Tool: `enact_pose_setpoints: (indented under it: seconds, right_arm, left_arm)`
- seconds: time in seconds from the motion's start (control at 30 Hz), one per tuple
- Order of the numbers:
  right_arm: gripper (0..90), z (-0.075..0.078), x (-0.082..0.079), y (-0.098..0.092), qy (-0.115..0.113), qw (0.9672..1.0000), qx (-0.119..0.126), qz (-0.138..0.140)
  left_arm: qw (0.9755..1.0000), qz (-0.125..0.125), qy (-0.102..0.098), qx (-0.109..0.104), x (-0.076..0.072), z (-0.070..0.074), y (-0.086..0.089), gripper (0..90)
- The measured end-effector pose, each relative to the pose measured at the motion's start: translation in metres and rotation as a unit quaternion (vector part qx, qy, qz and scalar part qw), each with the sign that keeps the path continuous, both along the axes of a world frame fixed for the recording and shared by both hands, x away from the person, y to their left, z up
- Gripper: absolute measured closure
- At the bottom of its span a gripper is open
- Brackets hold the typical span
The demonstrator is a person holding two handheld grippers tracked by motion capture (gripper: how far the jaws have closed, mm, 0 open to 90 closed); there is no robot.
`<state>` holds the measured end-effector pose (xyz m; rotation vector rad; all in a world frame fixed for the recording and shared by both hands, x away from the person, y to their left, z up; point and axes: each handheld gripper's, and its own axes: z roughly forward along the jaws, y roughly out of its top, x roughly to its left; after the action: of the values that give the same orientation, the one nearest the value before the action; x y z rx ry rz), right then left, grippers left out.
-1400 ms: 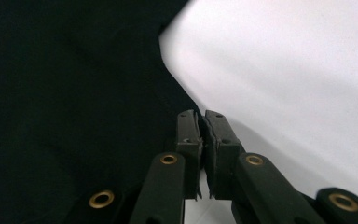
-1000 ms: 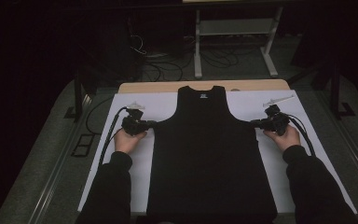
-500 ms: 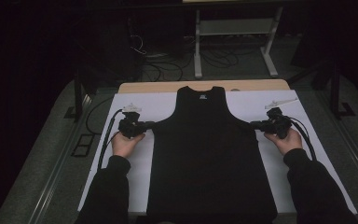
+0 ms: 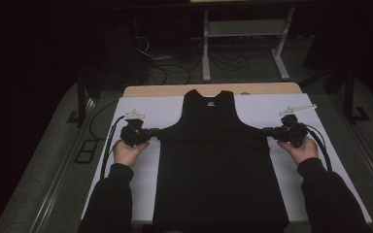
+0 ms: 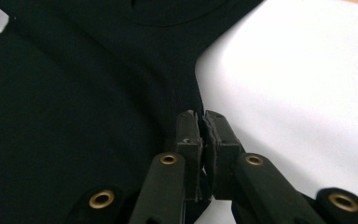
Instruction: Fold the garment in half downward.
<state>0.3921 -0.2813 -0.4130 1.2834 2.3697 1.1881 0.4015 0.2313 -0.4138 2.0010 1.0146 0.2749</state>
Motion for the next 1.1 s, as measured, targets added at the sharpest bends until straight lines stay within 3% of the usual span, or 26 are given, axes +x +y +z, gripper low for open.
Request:
enact_pose_setpoints:
  seconds: [0.23,0.63,1.1]
  right_arm:
    - [84.0,0.004,-0.007,-0.003,-0.007,0.9999,0.008,-0.002]
    - [83.9,0.009,-0.018,-0.005,-0.013,0.9999,0.01,0.001]
    - [84.0,0.011,-0.028,-0.005,-0.014,0.9998,0.013,0.007]
  left_arm:
    - [0.9998,0.009,-0.004,-0.016,-0.009,0.006,0.001,86.7]
    - [1.0,0.005,-0.002,-0.004,-0.021,0.006,0.002,86.7]
    - [1.0,0.003,-0.004,-0.007,-0.032,0.009,0.003,86.7]
